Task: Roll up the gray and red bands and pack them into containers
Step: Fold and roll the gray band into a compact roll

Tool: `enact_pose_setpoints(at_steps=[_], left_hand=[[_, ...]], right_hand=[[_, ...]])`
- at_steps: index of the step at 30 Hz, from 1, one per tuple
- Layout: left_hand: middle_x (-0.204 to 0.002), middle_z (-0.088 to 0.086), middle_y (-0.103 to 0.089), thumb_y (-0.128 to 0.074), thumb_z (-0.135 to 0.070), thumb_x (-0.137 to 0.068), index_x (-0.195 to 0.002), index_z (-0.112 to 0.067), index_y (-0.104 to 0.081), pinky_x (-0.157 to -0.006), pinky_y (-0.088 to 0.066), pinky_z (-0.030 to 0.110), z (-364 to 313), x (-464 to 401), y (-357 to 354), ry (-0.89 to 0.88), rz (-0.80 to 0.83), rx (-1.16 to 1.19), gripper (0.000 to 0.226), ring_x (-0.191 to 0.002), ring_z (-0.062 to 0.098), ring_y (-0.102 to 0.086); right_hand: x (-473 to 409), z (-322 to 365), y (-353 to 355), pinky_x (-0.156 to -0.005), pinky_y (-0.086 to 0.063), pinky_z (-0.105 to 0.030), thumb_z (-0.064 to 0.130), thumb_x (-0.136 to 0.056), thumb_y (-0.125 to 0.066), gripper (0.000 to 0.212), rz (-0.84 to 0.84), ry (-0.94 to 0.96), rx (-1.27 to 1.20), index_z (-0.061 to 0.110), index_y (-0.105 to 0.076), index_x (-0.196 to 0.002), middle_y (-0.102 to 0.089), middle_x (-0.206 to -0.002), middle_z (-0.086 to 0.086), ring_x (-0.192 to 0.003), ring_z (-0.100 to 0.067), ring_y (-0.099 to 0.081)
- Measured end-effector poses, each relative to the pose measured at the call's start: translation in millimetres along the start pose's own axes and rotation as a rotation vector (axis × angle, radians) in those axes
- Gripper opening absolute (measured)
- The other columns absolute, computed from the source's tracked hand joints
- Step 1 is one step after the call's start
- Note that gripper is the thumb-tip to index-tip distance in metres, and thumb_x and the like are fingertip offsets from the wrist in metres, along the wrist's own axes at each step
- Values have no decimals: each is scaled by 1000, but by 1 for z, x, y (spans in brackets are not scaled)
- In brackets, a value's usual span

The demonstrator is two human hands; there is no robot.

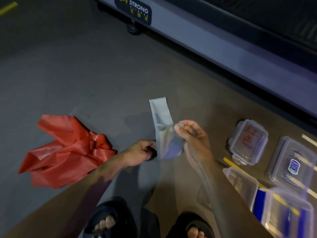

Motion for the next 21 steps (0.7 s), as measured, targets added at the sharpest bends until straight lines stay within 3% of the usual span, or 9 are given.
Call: enact_pose_setpoints(at_steps=[3, 7, 10, 13, 15, 17, 19, 21], left_hand=[[-65, -15, -66, -42, 23, -79, -96, -13, -70, -55, -38, 15, 6, -5, 3, 76, -49, 36, 49, -56, -1, -52], [-65, -6, -61, -52, 11, -71, -81, -13, -66, -56, -40, 22, -2, -13, 10, 99, -101, 126, 29, -61, 10, -52], [-75, 3, -61, -54, 8, -81, -104, -9, -66, -55, -43, 24, 3, -22, 19, 216, -208, 155, 31, -65, 17, -55], [-97, -4, -64, -59, -13, -85, -122, -20, -60, -78, -48, 29, -24, -17, 35, -12, -477, -238, 38, -88, 19, -62], [-109, -6, -60, -58, -18, -84, -125, -26, -60, -87, -46, 27, -55, -13, 29, -315, -508, -433, 41, -97, 15, -57], [-119, -3, -58, -56, -27, -85, -125, -26, -64, -86, -45, 26, -67, -21, 17, -482, -458, -696, 41, -100, 16, -51], [-121, -1, -61, -45, -38, -88, -121, -22, -68, -83, -53, 30, -59, -34, 8, -464, -376, -846, 43, -96, 21, -53], [-122, -1, -61, -38, -42, -89, -117, -21, -69, -80, -56, 35, -46, -43, 6, -401, -330, -895, 47, -95, 23, -55]], right_hand=[[-35, -11, -2, -81, -53, -39, 3, -83, -82, 16, -89, -86, 40, 16, -72, -84, -73, -84, -8, -80, -21, -67], [-81, -25, -10, -100, -53, -48, -3, -81, -81, 17, -172, -141, 36, 11, -73, -84, -75, -89, -12, -88, -27, -68], [-104, -33, -8, -96, -56, -44, 0, -81, -83, 16, -211, -177, 130, 8, -73, -90, -75, -94, -15, -88, -24, -69], [-116, -39, -4, -77, -58, -31, 3, -81, -84, 15, -245, -181, 207, 10, -73, -88, -74, -83, -8, -74, -17, -68], [-122, -43, -4, -68, -56, -25, 3, -81, -84, 16, -249, -167, 242, 14, -72, -81, -73, -77, -3, -65, -11, -66], [-125, -46, -1, -71, -55, -27, 4, -81, -84, 18, -258, -159, 268, 17, -72, -78, -73, -78, -4, -68, -13, -66], [-127, -44, 1, -75, -54, -28, 3, -82, -82, 19, -252, -126, 344, 18, -71, -77, -73, -80, -5, -74, -15, -65], [-129, -40, 0, -71, -51, -21, 2, -84, -80, 20, -222, -81, 444, 18, -71, -77, -72, -79, -4, -71, -11, -64]])
Point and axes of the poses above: each hand's wrist, its own x-axis away from the middle knuckle, its own y-axis out of the back of the hand, z = x × y, the point moved 6 cm from there along -x, towards the middle knuckle
